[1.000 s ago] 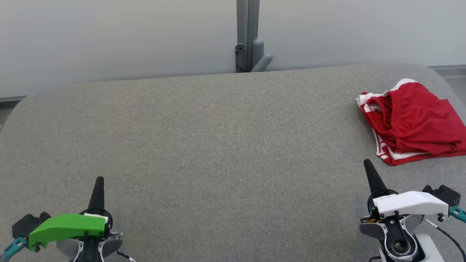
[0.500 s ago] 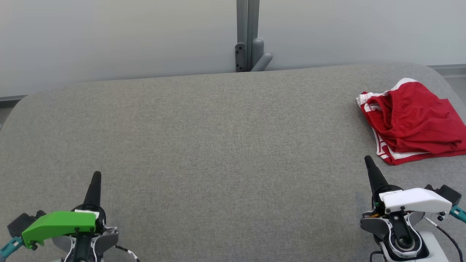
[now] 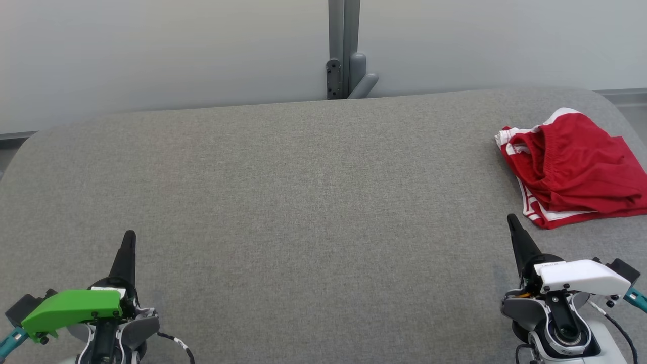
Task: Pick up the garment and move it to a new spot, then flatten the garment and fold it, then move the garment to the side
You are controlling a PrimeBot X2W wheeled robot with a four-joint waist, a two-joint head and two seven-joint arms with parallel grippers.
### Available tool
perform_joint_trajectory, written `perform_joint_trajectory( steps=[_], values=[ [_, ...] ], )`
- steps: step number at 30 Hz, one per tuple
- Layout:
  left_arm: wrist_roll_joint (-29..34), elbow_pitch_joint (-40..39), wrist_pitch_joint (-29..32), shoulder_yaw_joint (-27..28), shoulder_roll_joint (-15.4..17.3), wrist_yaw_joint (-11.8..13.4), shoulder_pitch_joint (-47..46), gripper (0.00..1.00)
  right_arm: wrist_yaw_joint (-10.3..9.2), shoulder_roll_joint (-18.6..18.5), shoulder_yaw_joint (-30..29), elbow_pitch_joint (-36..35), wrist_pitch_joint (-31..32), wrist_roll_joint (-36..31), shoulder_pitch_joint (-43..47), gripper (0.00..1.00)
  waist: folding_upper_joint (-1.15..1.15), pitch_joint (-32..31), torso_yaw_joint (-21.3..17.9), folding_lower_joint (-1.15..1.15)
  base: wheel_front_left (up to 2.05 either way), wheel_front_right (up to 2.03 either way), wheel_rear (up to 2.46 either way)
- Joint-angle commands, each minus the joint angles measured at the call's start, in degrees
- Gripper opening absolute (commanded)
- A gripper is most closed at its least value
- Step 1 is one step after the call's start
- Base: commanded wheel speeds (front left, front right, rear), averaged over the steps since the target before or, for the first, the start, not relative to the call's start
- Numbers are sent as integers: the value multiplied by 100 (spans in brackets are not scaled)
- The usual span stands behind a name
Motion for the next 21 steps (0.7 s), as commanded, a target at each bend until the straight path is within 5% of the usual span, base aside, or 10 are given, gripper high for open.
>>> perform_joint_trajectory(
  steps=[1,21],
  values=[
    [-162,-4,48,46,3,-37,-127,0,3,-30,-25,5,35,145,-97,0,10,2,0,0,0,0,0],
    [-832,31,277,208,-10,-118,-233,0,2,-32,-92,39,187,874,-145,0,12,20,-1,0,0,0,0]
  ],
)
